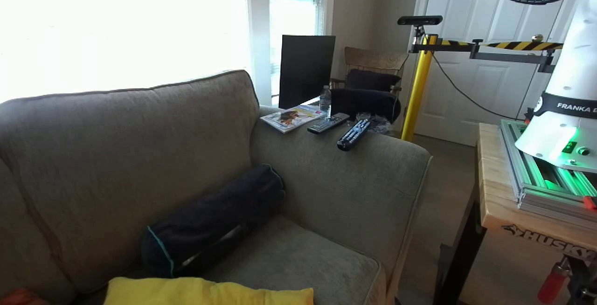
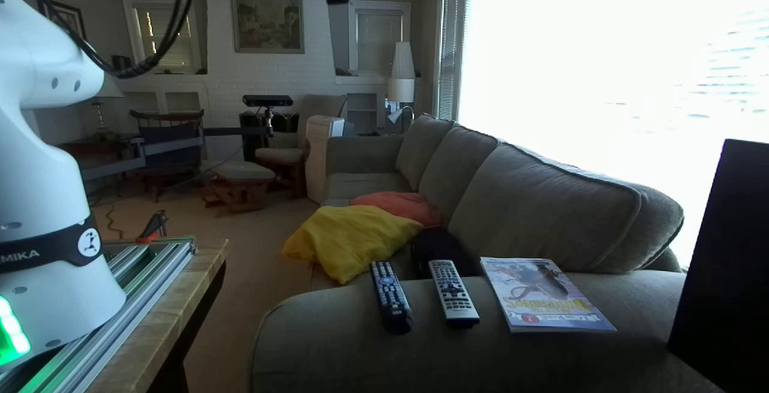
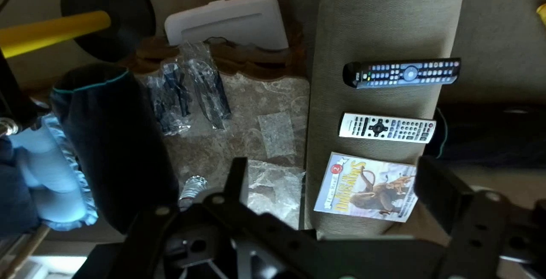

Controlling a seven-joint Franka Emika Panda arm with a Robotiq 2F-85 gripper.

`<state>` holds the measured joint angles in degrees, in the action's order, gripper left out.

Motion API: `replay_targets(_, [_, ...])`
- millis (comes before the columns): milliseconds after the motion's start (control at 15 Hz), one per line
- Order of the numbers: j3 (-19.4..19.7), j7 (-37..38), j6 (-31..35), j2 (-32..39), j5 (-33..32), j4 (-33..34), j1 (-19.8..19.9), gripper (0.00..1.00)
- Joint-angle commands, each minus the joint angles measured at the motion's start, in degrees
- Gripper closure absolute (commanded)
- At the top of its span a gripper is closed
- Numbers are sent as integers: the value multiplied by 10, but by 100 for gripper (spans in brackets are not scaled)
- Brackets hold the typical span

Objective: Move the black remote and place it in front of the monitor

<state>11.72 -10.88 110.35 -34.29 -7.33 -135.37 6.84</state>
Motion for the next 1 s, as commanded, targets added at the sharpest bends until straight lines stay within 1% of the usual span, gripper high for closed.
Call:
replay_targets(0, [-74,160,30,29,9,-17,15,0])
replay_targets(200, [-123,298,39,45,22,-33,10,0])
replay_targets(400, [-159,419,59,60,32,-58,10,0])
replay_targets(533, [-180,497,82,81,33,-75,14,0])
replay_targets(800, [-204,655,125,137,18,-92,14,0])
replay_targets(867, [-205,684,107,147,22,-87,10,0])
replay_targets(933, [-189,633,106,125,13,-92,-3,0])
